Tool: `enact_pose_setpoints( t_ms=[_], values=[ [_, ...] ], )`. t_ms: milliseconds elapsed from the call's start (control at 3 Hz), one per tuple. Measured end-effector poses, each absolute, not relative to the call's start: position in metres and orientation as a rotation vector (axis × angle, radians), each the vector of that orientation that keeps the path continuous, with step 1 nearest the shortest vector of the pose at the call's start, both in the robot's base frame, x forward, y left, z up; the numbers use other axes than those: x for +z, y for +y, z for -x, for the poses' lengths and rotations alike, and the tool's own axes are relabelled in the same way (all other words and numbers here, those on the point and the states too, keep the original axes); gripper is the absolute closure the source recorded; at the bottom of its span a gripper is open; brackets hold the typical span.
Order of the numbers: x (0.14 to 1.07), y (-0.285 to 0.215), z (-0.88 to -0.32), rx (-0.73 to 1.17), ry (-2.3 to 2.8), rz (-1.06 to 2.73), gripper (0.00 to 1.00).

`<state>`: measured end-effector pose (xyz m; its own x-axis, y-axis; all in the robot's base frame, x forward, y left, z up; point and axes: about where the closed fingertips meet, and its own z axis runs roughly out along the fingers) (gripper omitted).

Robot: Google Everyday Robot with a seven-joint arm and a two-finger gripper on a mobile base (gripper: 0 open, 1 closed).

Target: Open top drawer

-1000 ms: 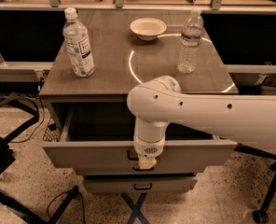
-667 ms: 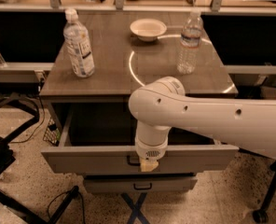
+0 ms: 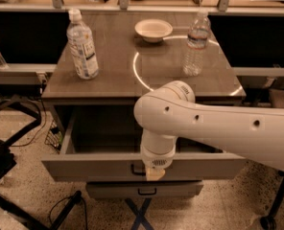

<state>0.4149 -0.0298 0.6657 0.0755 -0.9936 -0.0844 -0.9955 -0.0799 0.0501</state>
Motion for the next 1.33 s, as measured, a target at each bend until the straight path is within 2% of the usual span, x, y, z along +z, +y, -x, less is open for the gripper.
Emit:
enact_pose_setpoints(
  t_ms=[667, 1333],
  values=[
    [0.676, -0.034, -0.406, 0.102, 2.100, 2.266, 1.00],
    [0.751, -0.056, -0.343, -0.062, 1.994, 2.105, 1.00]
  ],
)
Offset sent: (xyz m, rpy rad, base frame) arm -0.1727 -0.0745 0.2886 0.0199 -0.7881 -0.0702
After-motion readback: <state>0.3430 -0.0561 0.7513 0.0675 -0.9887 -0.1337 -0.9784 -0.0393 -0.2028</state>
